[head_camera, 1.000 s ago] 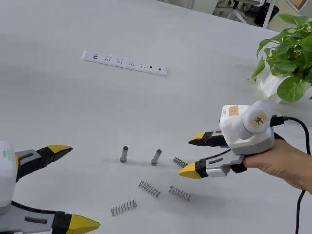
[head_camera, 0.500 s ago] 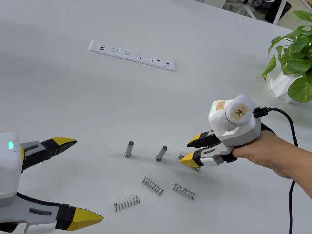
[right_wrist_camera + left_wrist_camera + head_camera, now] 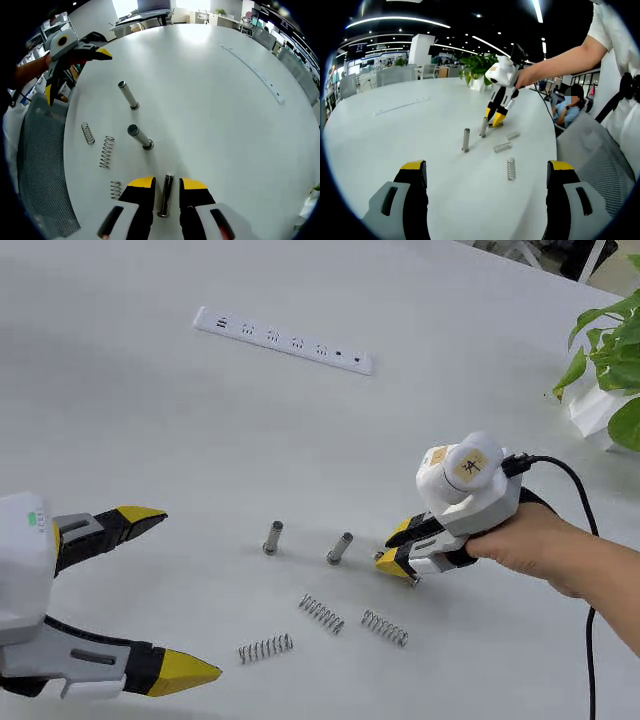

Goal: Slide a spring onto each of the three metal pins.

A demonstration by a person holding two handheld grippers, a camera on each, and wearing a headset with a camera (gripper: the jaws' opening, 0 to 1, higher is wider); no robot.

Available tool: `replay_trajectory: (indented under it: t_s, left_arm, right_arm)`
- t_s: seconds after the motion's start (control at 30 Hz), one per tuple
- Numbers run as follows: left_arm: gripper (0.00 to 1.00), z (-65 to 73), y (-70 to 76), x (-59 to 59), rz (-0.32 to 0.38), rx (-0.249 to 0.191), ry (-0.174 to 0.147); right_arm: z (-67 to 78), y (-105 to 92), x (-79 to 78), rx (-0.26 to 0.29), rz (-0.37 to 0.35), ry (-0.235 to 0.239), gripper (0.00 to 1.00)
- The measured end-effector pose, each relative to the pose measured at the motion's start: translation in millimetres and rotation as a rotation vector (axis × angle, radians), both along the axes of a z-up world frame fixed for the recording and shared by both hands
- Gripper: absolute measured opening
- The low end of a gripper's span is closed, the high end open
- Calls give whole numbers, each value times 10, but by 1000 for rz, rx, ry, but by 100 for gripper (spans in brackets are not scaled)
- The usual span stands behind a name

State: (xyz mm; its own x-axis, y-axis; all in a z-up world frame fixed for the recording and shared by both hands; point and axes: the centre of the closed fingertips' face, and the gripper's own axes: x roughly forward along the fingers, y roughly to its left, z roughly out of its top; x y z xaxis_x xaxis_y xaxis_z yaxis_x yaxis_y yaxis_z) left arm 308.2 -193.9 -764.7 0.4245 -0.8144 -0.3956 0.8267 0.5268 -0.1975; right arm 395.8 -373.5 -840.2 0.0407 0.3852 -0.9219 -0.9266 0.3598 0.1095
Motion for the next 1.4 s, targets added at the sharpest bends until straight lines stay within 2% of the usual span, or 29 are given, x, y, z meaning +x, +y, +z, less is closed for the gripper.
replay_trajectory:
  t_s: [0.2, 0.53, 1.07, 1.4]
  left_arm:
    - [99, -7, 0, 8, 5, -5, 4]
    - [99, 1, 6, 18, 12, -14, 4]
    - [99, 11, -8, 11, 9, -20, 7]
    - [99, 10, -25, 6, 5, -20, 10]
  right_arm:
    - [-31, 11, 3, -10, -2, 16, 12]
    - [-79, 3, -5, -57, 28, 8, 6]
    - [-84, -2, 13, -69, 22, 5, 4]
    - [-72, -20, -14, -58, 15, 3, 4]
